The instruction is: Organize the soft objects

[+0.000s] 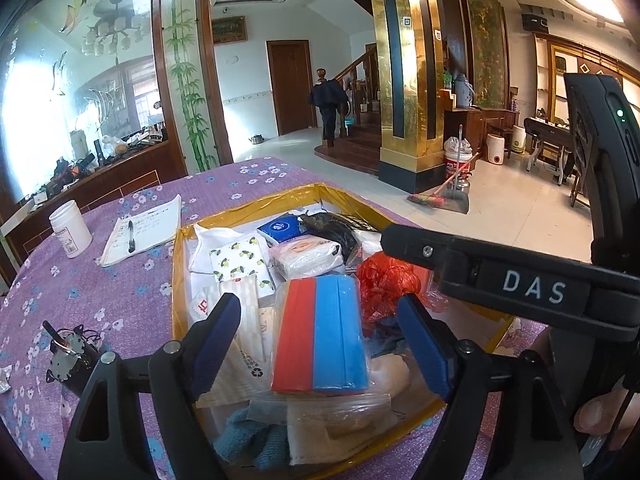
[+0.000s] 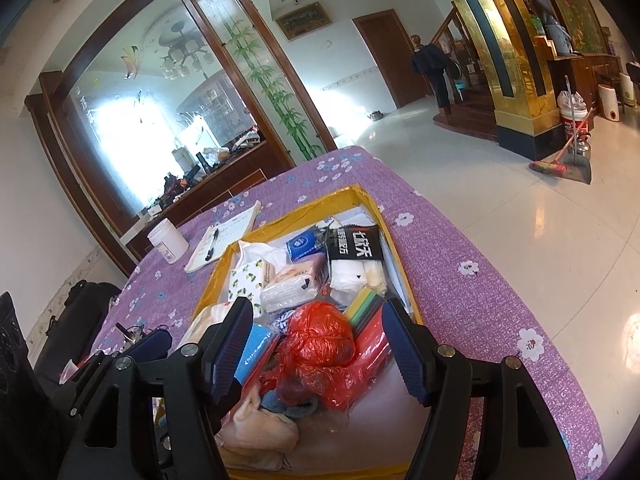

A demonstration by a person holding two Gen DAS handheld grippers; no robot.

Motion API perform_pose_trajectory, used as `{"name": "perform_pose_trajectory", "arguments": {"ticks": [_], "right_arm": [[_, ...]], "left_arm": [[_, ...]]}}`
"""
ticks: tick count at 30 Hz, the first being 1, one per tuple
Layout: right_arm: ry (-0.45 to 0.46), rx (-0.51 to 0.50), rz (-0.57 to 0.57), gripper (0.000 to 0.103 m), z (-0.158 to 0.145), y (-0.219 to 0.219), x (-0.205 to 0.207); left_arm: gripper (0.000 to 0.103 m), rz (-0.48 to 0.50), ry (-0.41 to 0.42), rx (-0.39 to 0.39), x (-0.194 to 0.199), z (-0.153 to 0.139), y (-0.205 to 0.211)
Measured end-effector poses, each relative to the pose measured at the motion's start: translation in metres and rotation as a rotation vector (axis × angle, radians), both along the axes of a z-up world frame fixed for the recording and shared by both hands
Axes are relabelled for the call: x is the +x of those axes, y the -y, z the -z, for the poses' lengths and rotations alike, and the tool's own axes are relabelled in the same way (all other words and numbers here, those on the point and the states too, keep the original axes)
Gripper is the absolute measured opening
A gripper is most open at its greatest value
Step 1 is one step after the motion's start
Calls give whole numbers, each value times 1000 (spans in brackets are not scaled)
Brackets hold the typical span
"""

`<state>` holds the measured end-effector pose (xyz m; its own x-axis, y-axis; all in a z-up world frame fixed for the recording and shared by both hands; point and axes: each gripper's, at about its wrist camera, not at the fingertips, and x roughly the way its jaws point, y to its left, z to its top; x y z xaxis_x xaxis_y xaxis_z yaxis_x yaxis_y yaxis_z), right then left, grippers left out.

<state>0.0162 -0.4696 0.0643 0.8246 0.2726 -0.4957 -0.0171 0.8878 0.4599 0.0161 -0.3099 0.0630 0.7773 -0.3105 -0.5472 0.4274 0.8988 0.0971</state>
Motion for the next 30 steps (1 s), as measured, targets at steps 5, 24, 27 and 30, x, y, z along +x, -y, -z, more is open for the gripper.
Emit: {"name": "perform_pose_trajectory", "arguments": {"ticks": [5,24,27,30], "right_arm": [[35,-19,11,81,-7,-2,-3],[131,-281,142,102,-37,-34,-109],[141,-333,131,102,-31,-49,-126],[120,-324,123,102,-21,-56,-137]], "left_arm": [[90,-27,20,-5,1,-2,-3],[103,-146,-7,-83,-62,-34,-78],[103,-174,40,11,-78,-19,-79],[103,-170,42,95,-89,-5,-72]]}}
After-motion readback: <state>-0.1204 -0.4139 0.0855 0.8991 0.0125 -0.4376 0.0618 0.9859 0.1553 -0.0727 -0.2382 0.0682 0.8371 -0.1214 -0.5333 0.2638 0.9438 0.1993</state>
